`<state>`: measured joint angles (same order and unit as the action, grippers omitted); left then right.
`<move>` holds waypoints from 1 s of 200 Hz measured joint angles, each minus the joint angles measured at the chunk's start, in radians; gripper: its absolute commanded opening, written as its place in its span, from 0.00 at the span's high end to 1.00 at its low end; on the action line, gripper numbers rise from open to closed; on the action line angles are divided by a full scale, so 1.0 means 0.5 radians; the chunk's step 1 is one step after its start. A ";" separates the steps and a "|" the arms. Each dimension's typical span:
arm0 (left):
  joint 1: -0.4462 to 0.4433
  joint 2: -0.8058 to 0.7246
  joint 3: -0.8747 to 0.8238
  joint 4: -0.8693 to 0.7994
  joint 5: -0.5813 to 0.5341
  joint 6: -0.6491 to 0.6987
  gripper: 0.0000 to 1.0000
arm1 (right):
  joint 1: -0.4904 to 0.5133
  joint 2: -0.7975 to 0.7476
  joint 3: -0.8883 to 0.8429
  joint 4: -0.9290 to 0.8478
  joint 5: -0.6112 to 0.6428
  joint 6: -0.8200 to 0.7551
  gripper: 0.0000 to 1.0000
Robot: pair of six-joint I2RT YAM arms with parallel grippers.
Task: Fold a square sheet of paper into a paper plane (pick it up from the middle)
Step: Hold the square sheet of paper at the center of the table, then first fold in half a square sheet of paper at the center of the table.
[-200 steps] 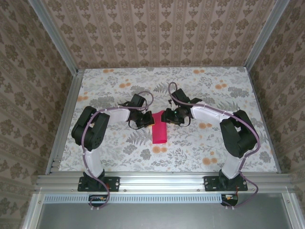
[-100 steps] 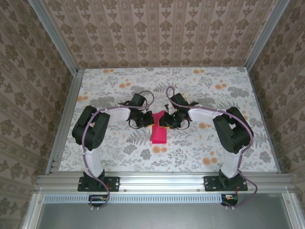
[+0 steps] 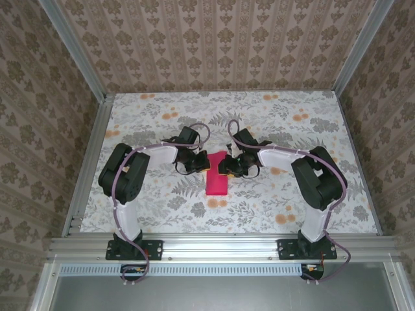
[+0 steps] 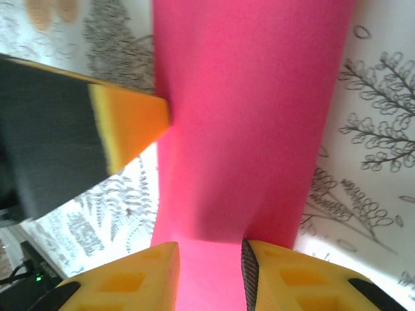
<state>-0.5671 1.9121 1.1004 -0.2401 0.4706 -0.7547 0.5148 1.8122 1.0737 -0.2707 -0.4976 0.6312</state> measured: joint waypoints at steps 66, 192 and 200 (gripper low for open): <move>0.000 0.004 0.003 -0.002 0.002 0.001 1.00 | 0.000 0.013 0.049 0.072 -0.053 0.032 0.68; 0.000 0.011 0.030 -0.045 -0.013 0.030 1.00 | 0.000 0.114 -0.041 0.134 -0.055 0.069 0.69; 0.000 0.011 0.031 -0.047 -0.014 0.030 1.00 | 0.000 0.121 -0.043 0.137 -0.055 0.070 0.70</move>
<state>-0.5671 1.9179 1.1156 -0.2634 0.4637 -0.7399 0.5148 1.8725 1.0523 -0.2024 -0.5251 0.6662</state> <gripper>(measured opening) 0.053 0.305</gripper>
